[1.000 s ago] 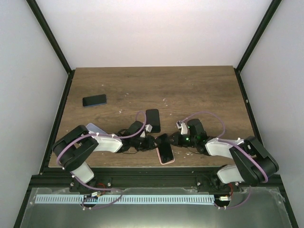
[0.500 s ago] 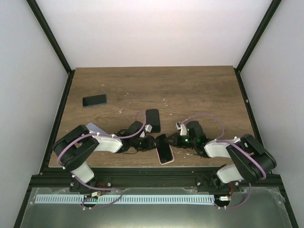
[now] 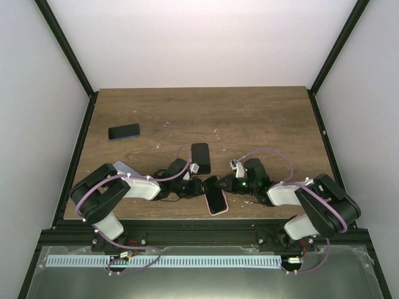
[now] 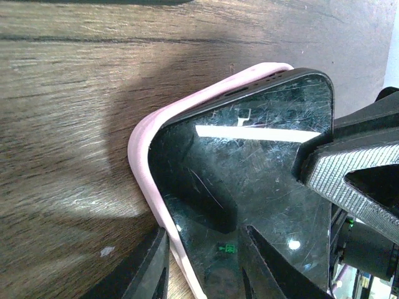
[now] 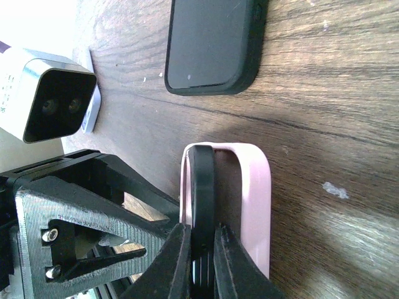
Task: Put the phone into the phone case
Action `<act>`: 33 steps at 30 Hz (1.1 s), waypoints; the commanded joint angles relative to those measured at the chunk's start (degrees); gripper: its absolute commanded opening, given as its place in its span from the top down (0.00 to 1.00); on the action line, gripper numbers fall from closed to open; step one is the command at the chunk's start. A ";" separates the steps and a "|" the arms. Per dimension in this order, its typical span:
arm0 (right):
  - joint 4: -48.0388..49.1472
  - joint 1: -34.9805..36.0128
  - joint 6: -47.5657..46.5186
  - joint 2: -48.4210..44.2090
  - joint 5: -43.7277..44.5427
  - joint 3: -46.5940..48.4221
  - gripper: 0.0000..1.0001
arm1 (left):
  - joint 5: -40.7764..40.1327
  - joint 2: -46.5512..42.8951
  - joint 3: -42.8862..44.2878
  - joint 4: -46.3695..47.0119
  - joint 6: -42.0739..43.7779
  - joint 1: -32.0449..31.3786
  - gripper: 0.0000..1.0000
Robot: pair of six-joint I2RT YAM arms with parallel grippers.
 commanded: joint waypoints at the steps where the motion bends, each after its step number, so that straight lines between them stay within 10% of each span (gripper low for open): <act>1: -11.71 2.46 -3.99 0.95 7.75 1.50 0.89 | 0.24 1.00 1.06 3.40 1.68 -0.60 0.68; 15: -37.77 2.46 -10.37 -13.14 17.21 11.20 0.59 | -1.95 -2.02 1.34 -2.31 2.65 -0.61 0.68; 33: -30.55 3.46 -6.85 -8.32 9.24 7.29 0.80 | -0.06 0.63 1.48 -0.52 0.99 -0.64 0.68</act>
